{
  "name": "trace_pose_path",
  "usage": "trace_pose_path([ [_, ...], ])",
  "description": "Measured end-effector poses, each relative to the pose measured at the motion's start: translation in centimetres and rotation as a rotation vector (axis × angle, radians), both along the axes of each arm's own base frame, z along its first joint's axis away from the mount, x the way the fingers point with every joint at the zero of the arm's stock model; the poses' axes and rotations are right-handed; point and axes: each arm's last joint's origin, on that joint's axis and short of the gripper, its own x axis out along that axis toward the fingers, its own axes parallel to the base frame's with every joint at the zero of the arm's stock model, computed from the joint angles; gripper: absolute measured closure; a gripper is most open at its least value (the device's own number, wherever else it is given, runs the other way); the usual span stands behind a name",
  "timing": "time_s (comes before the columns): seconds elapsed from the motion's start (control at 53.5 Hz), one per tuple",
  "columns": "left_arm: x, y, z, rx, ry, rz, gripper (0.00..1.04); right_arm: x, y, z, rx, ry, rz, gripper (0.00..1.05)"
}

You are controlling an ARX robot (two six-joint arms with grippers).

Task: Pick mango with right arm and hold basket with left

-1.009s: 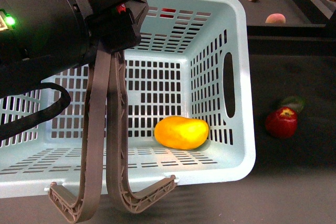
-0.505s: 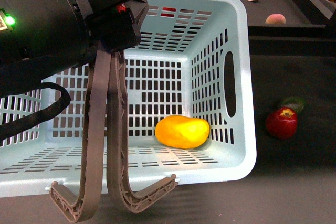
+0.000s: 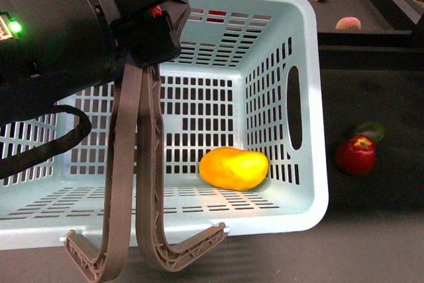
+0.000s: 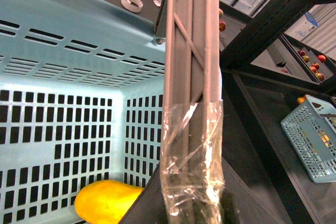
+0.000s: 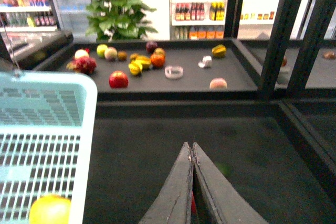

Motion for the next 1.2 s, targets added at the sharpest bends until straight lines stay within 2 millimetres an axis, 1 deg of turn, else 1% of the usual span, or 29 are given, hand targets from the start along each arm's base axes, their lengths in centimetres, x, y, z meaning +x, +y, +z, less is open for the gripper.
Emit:
trace_pose_path([
  [0.056,0.01,0.00,0.01,0.000,0.000,0.001,0.98,-0.16,0.00,0.17,0.000,-0.023,0.000,1.03],
  [0.598,0.01,0.00,0.01,0.000,-0.001,0.000,0.98,-0.16,0.00,0.14,-0.002,-0.019,0.000,1.02],
  [0.692,0.01,0.00,0.01,0.001,-0.001,0.000,0.98,-0.16,0.00,0.14,-0.002,-0.019,0.000,0.89],
  [0.748,0.01,0.00,0.01,0.001,-0.001,0.000,0.98,-0.16,0.00,0.14,-0.002,-0.019,0.000,0.78],
  [0.766,0.01,0.00,0.01,0.001,-0.001,0.000,0.98,-0.16,0.00,0.14,-0.002,-0.019,0.000,0.76],
  [0.804,0.01,0.00,0.01,0.001,-0.001,0.000,0.98,-0.16,0.00,0.14,-0.002,-0.019,0.000,0.69],
  [0.879,0.01,0.00,0.01,0.001,-0.001,0.000,0.98,-0.16,0.00,0.14,-0.002,-0.019,0.000,0.58],
  [0.935,0.01,0.00,0.01,0.001,-0.001,0.000,0.98,-0.16,0.00,0.14,-0.002,-0.019,0.000,0.48],
  [0.953,0.01,0.00,0.01,0.001,-0.001,0.000,0.98,-0.16,0.00,0.14,-0.002,-0.019,0.000,0.46],
  [1.103,0.01,0.00,0.01,0.001,-0.001,0.000,0.98,-0.16,0.00,0.14,-0.002,-0.019,0.000,0.14],
  [1.121,0.01,0.00,0.00,0.006,-0.002,-0.004,0.98,-0.16,0.00,0.14,-0.002,-0.019,0.000,0.09],
  [1.14,0.05,0.00,-0.03,0.031,-0.006,-0.018,0.98,-0.16,0.00,0.14,-0.001,-0.019,0.000,0.06],
  [1.159,0.13,-0.01,-0.05,0.055,-0.007,-0.027,0.98,-0.16,0.00,0.14,-0.001,-0.019,0.000,0.06],
  [1.196,0.32,0.01,-0.05,0.108,-0.024,-0.034,0.98,-0.16,0.00,0.14,-0.001,-0.019,0.000,0.07],
])
